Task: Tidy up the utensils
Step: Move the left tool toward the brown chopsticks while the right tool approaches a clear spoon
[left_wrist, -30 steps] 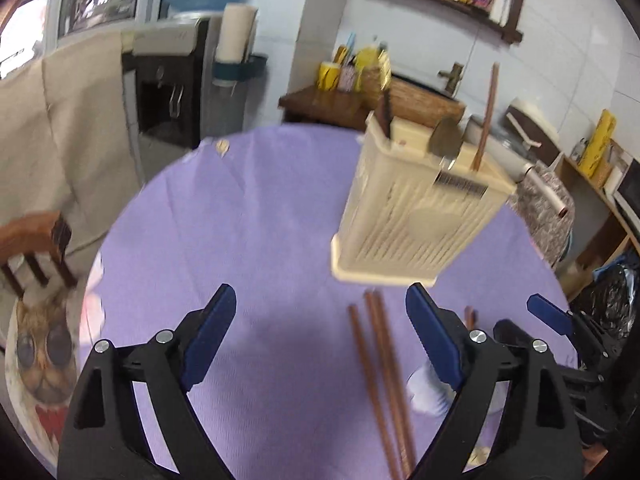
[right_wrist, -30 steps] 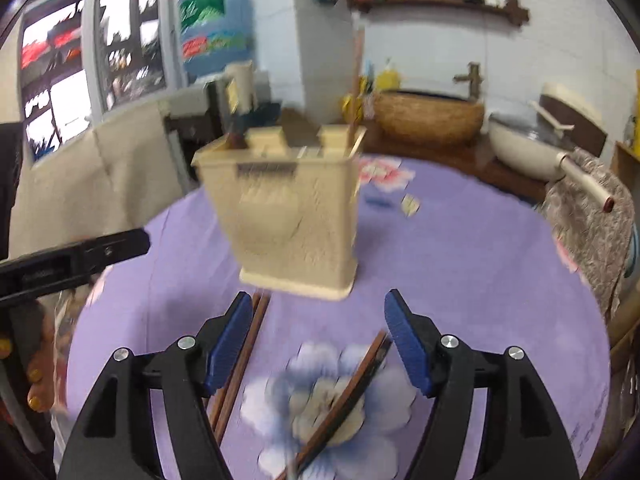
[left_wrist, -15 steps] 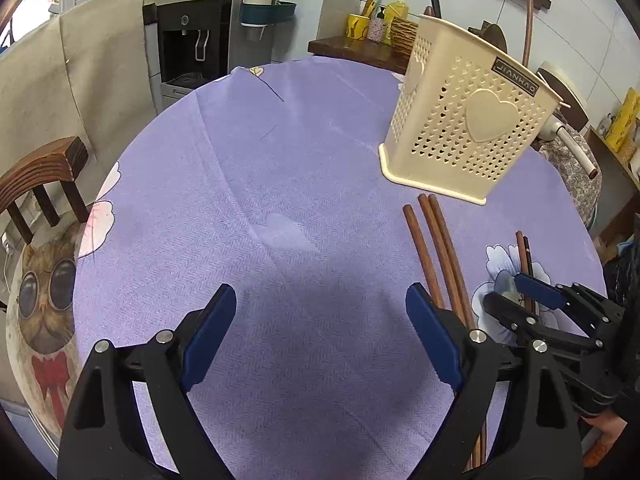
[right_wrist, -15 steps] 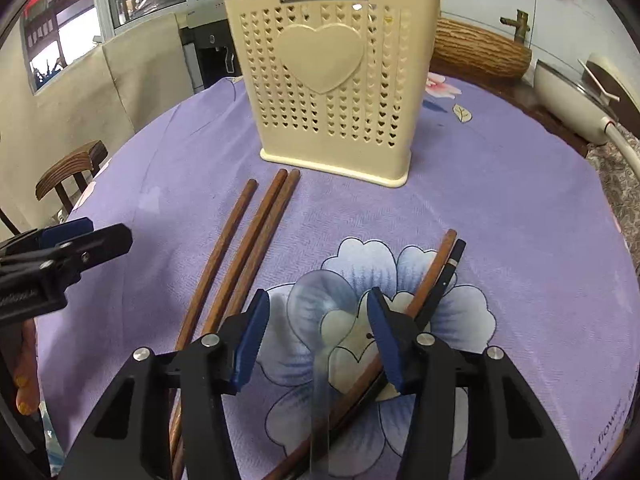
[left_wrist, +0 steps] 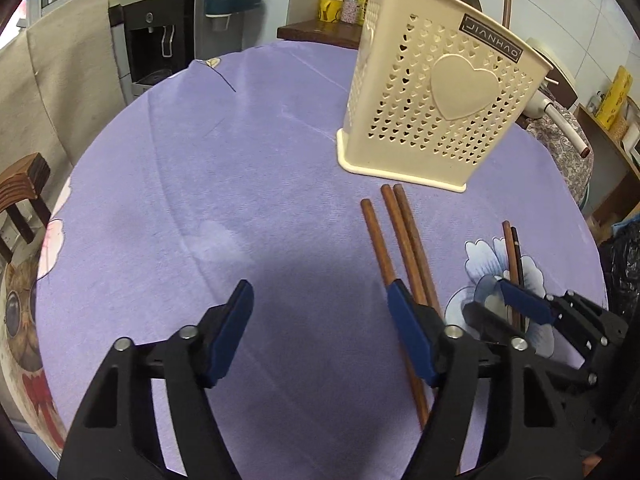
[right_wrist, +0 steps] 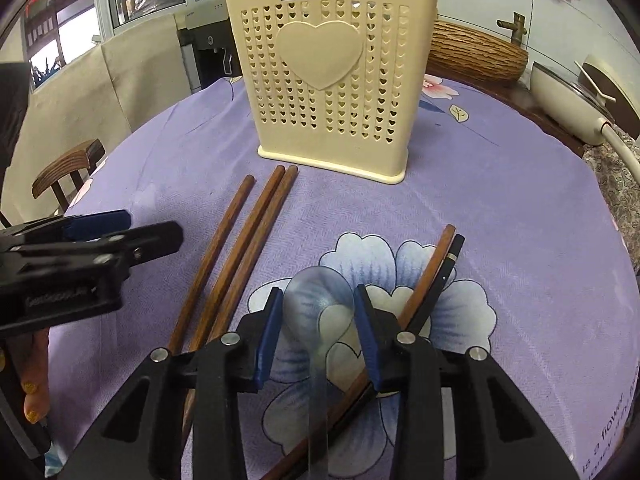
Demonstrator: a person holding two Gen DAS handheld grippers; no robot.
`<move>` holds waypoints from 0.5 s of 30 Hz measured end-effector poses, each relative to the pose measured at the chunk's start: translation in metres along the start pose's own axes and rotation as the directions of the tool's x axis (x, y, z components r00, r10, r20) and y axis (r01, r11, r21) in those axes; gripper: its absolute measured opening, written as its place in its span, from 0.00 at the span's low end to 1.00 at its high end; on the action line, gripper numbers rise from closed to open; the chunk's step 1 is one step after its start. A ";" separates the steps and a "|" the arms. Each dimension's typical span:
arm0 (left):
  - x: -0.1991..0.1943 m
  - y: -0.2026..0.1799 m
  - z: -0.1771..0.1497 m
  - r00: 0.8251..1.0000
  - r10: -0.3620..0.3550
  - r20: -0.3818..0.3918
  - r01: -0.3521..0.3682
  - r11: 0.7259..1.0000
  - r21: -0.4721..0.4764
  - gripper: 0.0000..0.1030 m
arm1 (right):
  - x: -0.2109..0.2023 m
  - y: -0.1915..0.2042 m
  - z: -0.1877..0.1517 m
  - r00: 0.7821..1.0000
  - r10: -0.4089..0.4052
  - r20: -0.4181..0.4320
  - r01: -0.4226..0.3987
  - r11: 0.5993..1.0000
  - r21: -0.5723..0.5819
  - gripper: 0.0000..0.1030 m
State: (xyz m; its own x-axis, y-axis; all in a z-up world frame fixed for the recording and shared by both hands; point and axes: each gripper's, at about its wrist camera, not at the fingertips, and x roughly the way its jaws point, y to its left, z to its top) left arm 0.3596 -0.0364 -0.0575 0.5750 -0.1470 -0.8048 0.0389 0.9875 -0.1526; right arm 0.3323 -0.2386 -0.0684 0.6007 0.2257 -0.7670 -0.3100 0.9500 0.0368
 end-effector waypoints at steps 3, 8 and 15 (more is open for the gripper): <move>0.007 -0.007 0.006 0.999 -0.029 -0.017 0.029 1.000 -0.006 0.56 | 0.000 0.000 0.000 1.000 0.003 0.003 -0.003 1.000 0.004 0.34; 0.019 -0.018 0.013 0.999 -0.026 -0.030 0.027 1.000 0.008 0.46 | -0.001 -0.004 -0.001 1.000 0.018 0.005 -0.018 1.000 0.022 0.34; 0.030 -0.031 0.024 0.999 0.018 -0.030 -0.016 0.998 0.054 0.30 | -0.002 -0.005 0.000 1.000 0.016 0.005 -0.017 1.000 0.026 0.34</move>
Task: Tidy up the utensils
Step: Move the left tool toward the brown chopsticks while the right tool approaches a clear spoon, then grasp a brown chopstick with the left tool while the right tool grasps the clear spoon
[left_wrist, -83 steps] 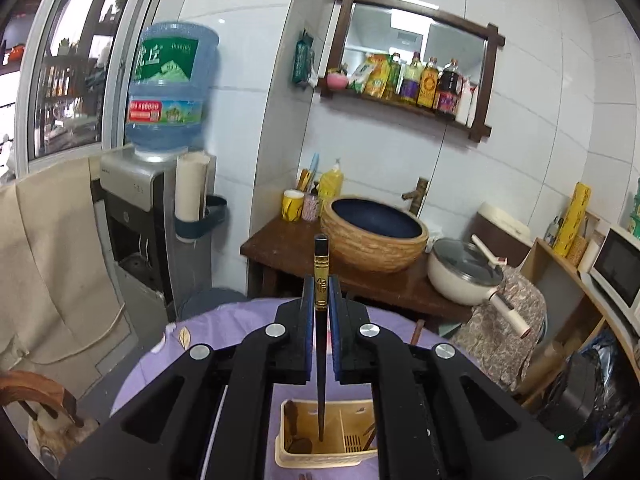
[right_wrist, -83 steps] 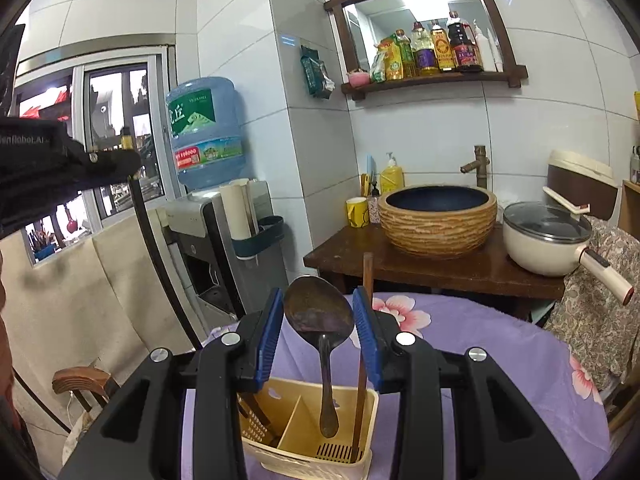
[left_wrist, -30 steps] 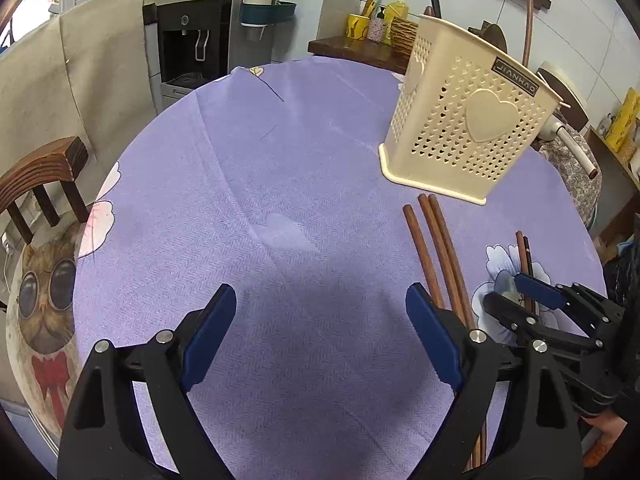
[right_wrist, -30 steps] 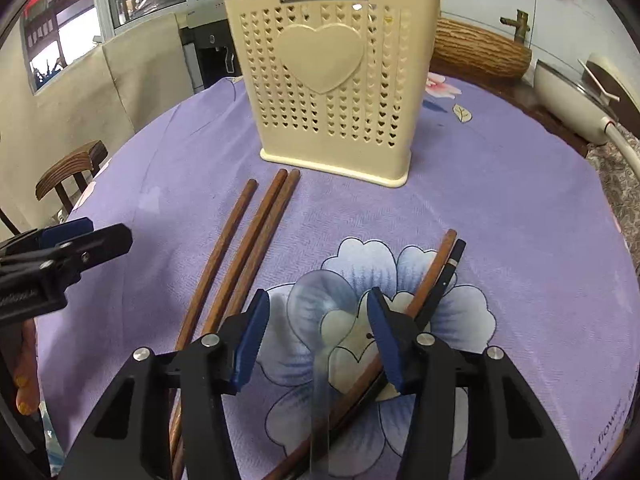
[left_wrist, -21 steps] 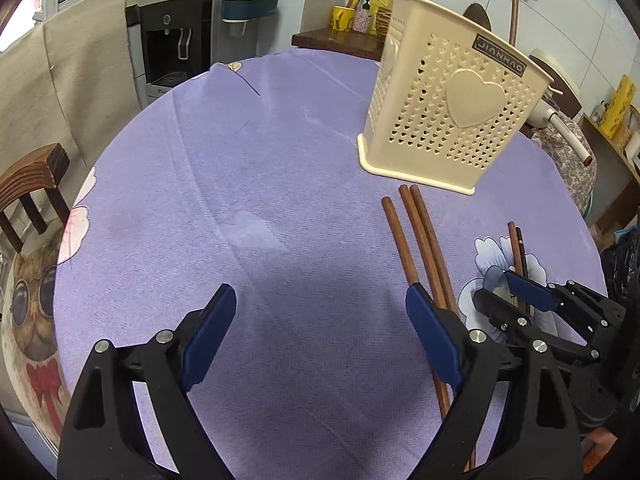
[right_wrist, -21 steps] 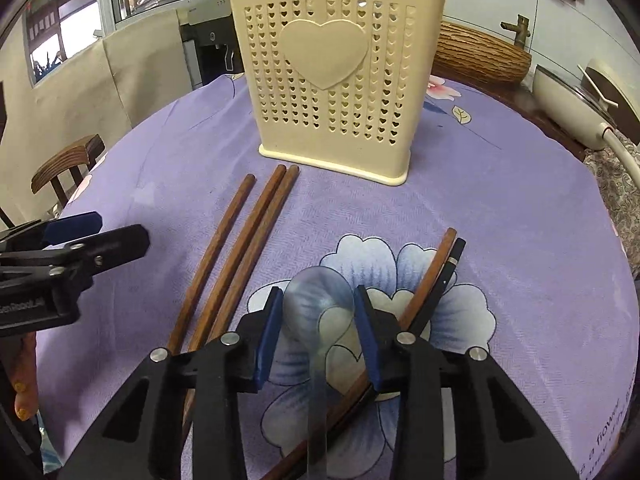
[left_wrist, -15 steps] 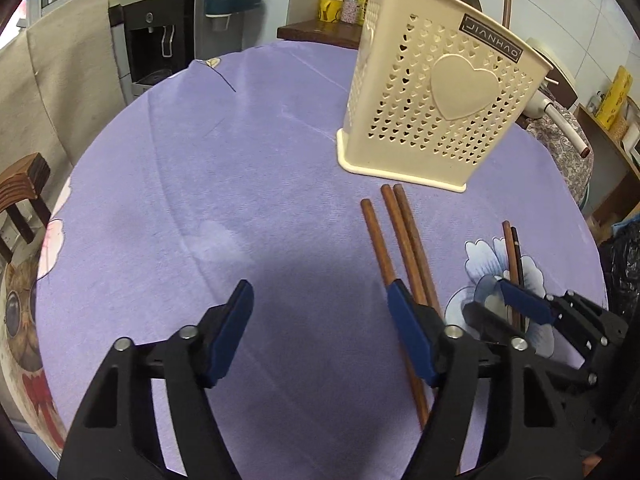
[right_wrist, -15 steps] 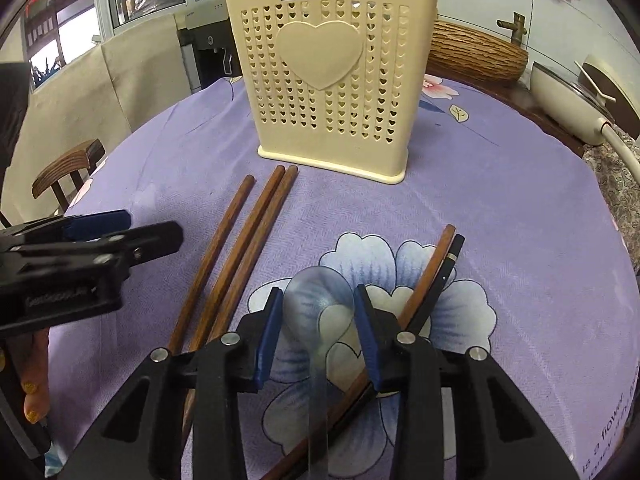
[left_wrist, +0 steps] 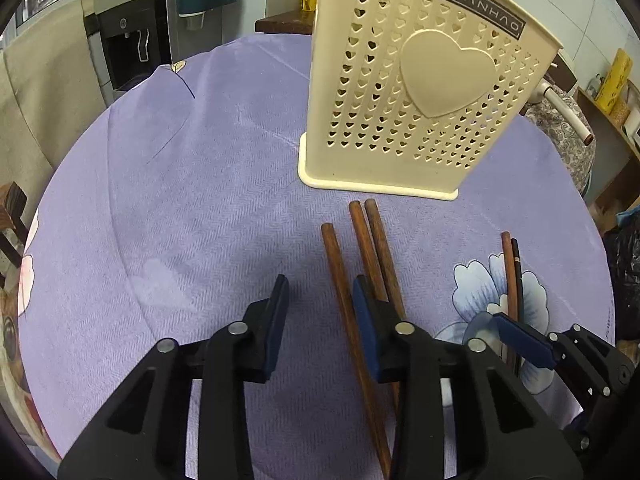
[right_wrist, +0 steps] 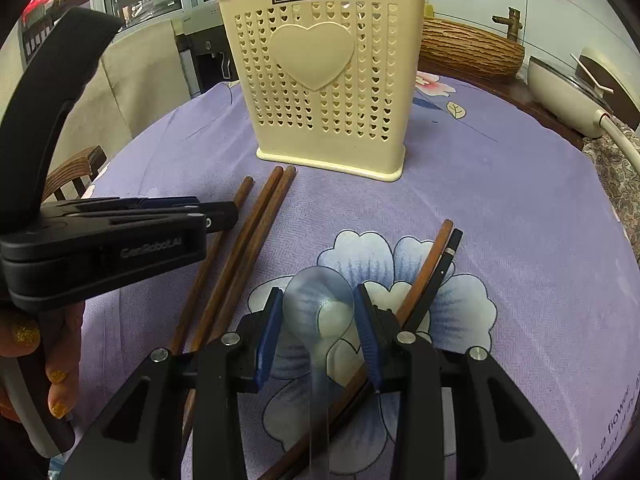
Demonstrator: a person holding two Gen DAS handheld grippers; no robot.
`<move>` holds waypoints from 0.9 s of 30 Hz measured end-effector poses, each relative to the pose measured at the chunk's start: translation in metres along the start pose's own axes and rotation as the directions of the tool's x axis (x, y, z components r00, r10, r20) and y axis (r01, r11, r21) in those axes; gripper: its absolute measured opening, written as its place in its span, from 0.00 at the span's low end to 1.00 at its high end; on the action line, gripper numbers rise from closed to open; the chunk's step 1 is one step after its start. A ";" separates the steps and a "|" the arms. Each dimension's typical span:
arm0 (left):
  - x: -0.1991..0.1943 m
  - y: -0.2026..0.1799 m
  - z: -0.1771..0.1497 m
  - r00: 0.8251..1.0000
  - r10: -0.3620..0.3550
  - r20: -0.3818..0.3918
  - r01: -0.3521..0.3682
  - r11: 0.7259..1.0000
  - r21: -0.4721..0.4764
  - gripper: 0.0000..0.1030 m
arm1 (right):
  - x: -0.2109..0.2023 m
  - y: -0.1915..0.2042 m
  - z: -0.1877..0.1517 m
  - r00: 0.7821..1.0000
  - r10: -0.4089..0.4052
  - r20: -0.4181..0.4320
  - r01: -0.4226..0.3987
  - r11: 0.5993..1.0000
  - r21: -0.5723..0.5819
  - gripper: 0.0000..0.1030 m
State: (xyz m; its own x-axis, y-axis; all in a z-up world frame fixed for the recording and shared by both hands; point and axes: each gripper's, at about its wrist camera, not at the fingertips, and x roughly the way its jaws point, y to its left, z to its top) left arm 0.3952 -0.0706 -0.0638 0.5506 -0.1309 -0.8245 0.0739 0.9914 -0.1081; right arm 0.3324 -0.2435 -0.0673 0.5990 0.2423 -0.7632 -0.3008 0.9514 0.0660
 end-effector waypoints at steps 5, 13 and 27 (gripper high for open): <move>0.006 -0.016 0.003 0.997 0.080 0.018 -0.081 0.994 0.067 0.24 | 0.000 0.002 0.000 1.000 -0.010 0.000 0.010 1.000 -0.005 0.34; 0.005 -0.022 0.001 0.996 0.089 0.029 -0.091 0.992 0.088 0.10 | 0.000 0.003 0.000 1.000 -0.015 -0.001 0.015 1.000 -0.008 0.34; 0.000 -0.006 0.008 1.000 -0.012 0.001 0.012 1.000 0.001 0.08 | -0.005 -0.004 0.000 0.999 0.031 0.010 -0.031 0.998 0.045 0.34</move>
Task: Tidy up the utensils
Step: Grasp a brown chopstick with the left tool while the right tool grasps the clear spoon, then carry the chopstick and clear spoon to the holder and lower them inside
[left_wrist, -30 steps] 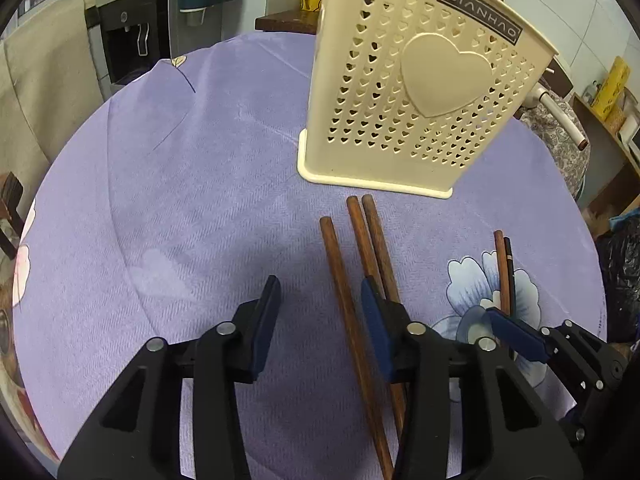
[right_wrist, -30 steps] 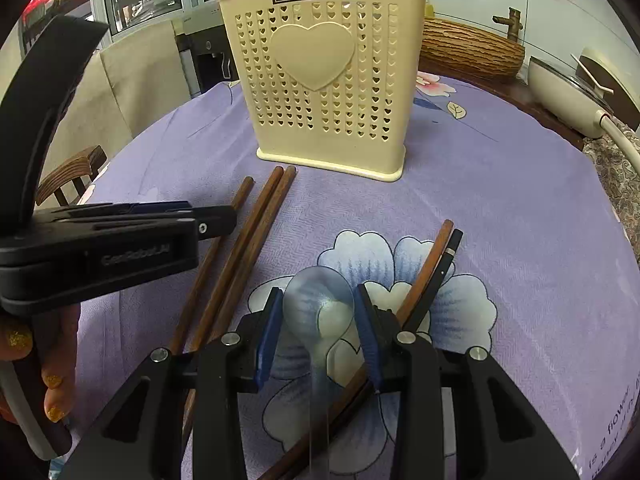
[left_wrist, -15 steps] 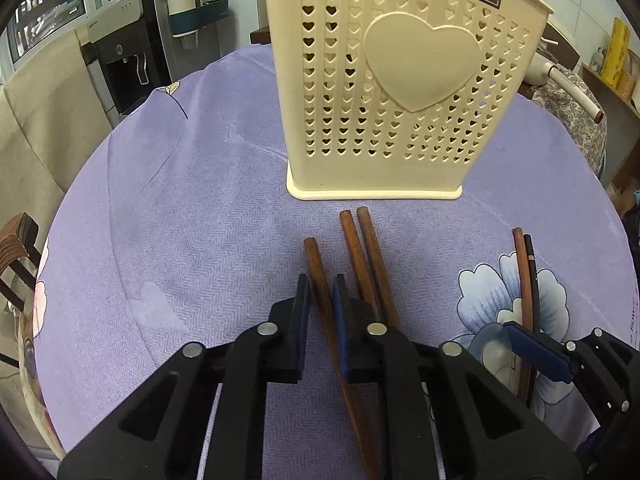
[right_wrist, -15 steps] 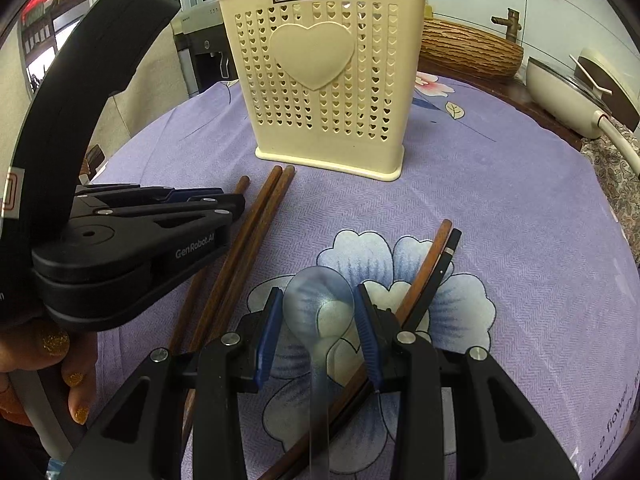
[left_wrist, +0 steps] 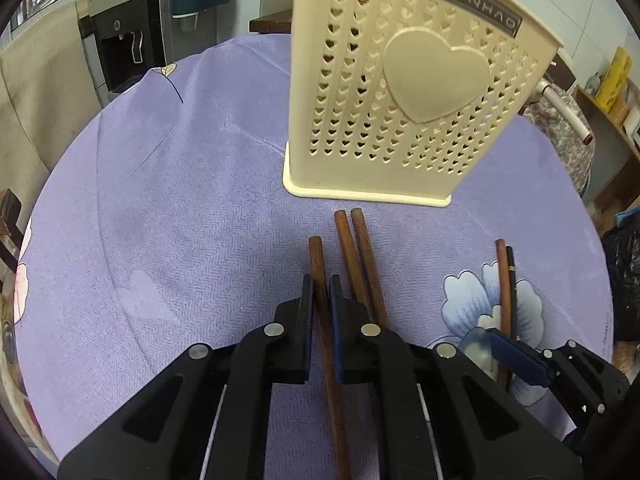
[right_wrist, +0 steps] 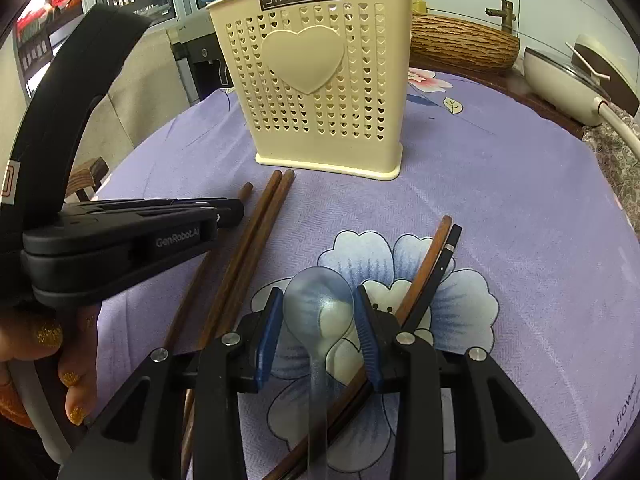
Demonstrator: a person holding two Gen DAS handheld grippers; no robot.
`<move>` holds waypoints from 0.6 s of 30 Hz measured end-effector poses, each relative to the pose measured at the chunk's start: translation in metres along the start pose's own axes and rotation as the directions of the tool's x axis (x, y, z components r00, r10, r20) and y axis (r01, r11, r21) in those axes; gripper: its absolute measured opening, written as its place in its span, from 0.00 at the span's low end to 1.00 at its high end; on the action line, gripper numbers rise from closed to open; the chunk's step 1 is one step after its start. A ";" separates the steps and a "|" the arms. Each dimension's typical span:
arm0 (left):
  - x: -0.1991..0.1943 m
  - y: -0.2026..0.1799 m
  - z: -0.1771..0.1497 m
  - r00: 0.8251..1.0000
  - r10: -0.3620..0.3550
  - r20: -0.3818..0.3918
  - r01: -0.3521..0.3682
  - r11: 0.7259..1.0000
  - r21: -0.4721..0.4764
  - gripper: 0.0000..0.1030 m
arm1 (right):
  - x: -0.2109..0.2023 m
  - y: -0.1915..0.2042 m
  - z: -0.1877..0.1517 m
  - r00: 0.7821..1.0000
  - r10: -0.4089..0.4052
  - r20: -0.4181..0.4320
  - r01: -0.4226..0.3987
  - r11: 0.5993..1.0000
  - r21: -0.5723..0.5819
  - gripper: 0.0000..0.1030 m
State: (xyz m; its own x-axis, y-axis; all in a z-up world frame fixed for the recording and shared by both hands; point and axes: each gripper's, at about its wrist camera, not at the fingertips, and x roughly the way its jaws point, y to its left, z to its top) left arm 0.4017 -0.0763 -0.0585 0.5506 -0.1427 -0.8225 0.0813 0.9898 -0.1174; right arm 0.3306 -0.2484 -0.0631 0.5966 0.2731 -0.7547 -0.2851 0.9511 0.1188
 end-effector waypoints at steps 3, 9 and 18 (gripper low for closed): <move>-0.019 0.001 0.002 0.999 -0.024 0.041 0.025 1.000 -0.004 0.07 | -0.009 0.001 0.002 1.000 0.011 0.025 -0.011 1.000 -0.003 0.34; -0.078 0.012 0.006 0.985 -0.111 0.136 0.113 0.994 -0.008 0.07 | -0.040 0.000 0.012 0.994 0.069 0.080 -0.070 0.998 0.006 0.34; -0.174 0.023 -0.001 0.939 -0.166 0.300 0.162 0.986 0.040 0.07 | -0.096 -0.005 0.031 0.974 0.168 0.152 -0.174 0.984 0.026 0.34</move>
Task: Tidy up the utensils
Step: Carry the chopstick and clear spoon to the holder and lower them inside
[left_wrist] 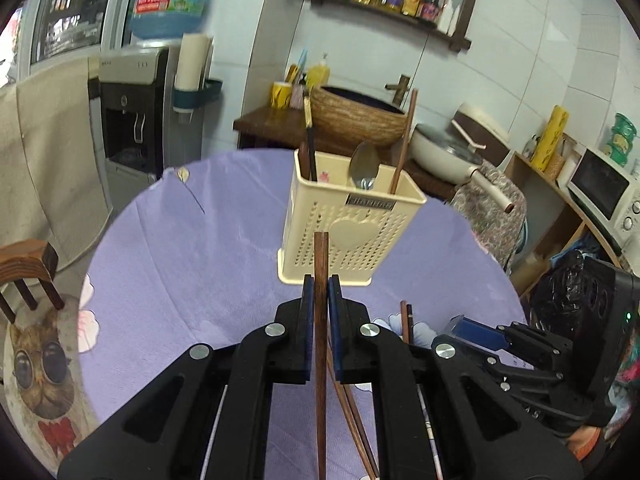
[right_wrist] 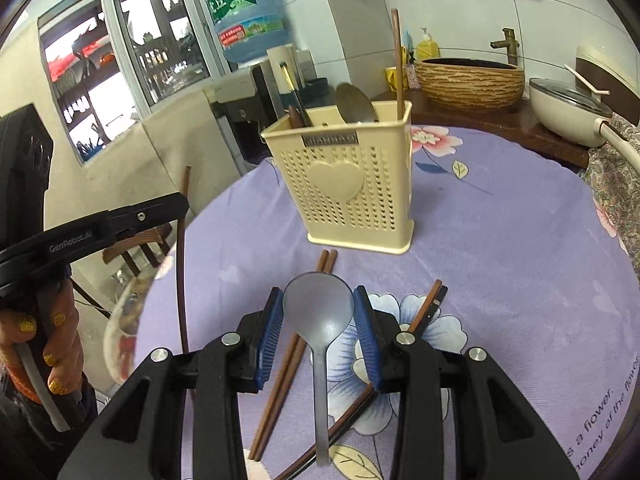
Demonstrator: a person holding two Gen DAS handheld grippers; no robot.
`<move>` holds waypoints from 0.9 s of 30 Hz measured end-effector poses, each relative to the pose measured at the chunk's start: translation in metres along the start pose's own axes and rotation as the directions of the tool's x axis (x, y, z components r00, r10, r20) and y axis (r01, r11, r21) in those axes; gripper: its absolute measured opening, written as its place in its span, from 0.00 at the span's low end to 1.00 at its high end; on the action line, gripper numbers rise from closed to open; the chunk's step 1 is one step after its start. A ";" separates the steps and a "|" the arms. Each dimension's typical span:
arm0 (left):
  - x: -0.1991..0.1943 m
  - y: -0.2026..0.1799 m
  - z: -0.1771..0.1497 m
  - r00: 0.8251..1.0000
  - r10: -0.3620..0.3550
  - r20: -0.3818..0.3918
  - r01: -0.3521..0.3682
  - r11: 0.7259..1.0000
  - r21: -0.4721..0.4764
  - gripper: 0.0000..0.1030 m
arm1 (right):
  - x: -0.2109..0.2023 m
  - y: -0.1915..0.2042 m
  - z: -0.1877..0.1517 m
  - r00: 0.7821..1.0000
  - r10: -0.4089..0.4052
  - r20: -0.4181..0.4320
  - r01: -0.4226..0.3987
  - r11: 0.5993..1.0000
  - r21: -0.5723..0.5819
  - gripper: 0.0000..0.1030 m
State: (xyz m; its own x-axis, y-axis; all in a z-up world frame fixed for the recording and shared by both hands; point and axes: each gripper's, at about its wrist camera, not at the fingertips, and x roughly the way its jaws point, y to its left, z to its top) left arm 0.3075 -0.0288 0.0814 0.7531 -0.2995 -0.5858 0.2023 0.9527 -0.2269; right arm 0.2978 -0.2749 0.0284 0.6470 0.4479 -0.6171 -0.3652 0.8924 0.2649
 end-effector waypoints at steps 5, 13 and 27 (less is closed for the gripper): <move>-0.025 -0.001 0.005 0.999 -0.018 0.037 0.018 1.000 0.009 0.07 | -0.016 0.005 0.008 1.000 0.011 0.025 -0.011 1.000 -0.017 0.34; -0.045 -0.006 0.013 0.996 -0.021 0.084 0.018 0.999 0.032 0.07 | -0.026 0.012 0.013 0.999 0.020 0.044 -0.019 0.999 -0.030 0.34; -0.056 -0.024 0.075 0.989 -0.058 0.138 0.045 0.994 0.095 0.07 | -0.037 0.015 0.058 0.987 0.026 0.157 -0.018 0.999 -0.050 0.34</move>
State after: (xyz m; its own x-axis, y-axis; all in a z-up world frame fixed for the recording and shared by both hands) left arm 0.3073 -0.0306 0.1782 0.8194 -0.3443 -0.4583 0.2946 0.9388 -0.1785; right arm 0.3074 -0.2751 0.0985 0.7343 0.4738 -0.4861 -0.4097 0.8803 0.2391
